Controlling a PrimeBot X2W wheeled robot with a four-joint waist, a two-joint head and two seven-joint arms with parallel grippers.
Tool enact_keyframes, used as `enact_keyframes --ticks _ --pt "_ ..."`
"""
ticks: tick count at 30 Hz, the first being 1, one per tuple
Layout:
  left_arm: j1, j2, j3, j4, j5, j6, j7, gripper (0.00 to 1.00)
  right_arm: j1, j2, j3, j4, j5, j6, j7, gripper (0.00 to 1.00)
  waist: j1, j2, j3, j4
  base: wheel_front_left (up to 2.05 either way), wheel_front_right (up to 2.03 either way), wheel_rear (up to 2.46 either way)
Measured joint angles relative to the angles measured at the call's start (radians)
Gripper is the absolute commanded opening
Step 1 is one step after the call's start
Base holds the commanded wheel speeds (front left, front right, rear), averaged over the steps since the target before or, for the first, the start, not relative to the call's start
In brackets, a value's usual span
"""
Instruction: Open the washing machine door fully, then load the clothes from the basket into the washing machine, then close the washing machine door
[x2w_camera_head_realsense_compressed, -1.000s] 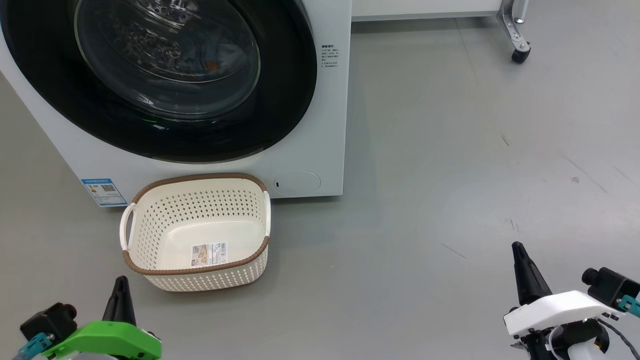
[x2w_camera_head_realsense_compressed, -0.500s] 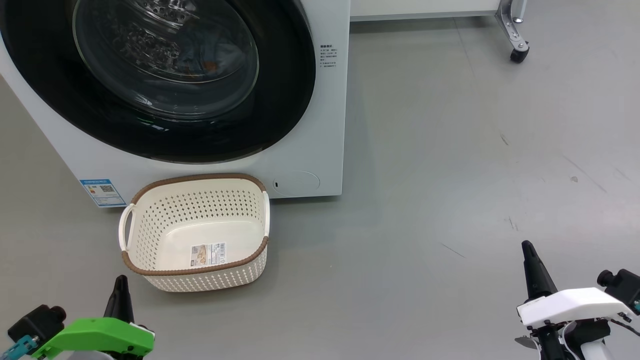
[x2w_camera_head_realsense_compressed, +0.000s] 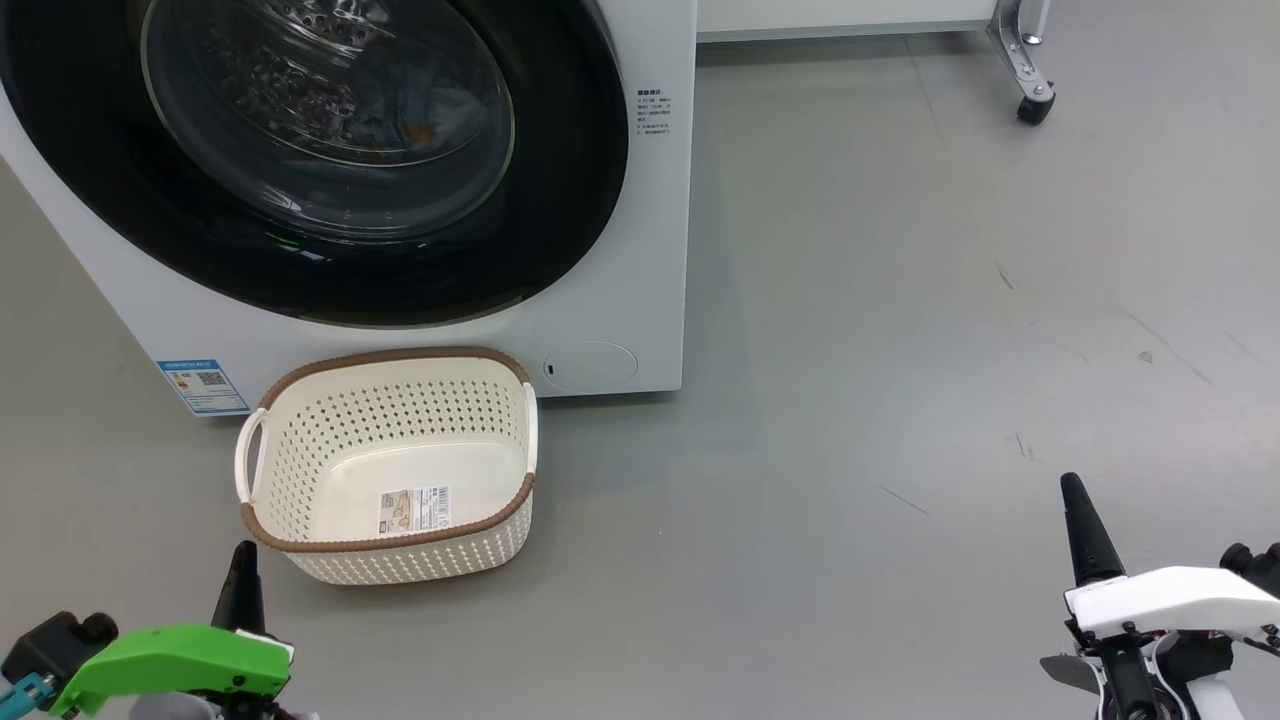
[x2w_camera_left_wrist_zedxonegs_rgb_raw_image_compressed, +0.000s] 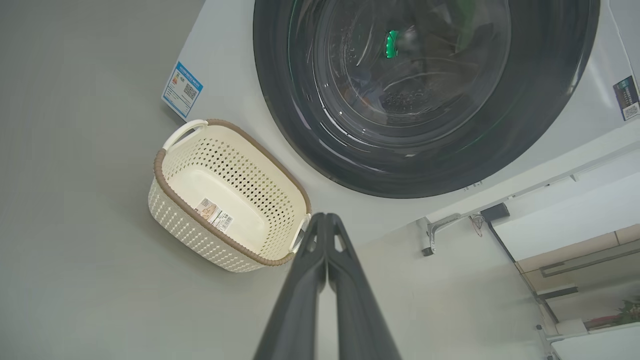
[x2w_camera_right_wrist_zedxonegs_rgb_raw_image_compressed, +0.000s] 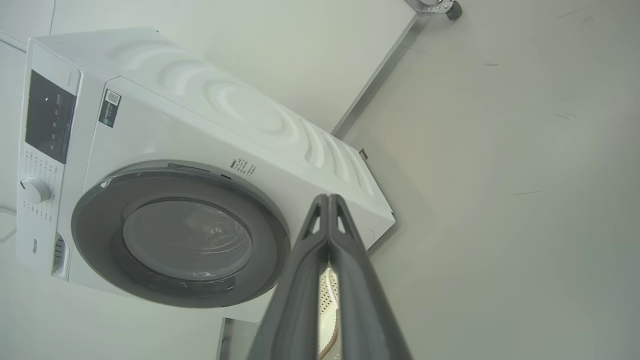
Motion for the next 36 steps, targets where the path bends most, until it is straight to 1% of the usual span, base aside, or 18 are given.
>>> enact_keyframes --ticks 29,34,36 --pt "-0.026 0.0 0.011 -0.021 -0.392 0.0 0.09 0.0 -0.02 0.016 -0.097 -0.012 0.351 0.0 0.099 0.0 0.0001 0.0 0.001 -0.007 0.0 0.0 0.0" --pt "-0.038 0.0 0.013 -0.027 -0.457 0.0 0.104 0.0 -0.021 0.024 -0.112 -0.014 0.41 0.0 0.118 0.0 0.0001 0.0 0.001 -0.008 0.0 0.0 0.0" --pt "-0.04 0.0 0.013 -0.028 -0.467 0.0 0.11 0.0 -0.021 0.026 -0.115 -0.015 0.422 0.0 0.122 0.0 0.0001 0.0 0.001 -0.009 0.0 0.0 0.0"
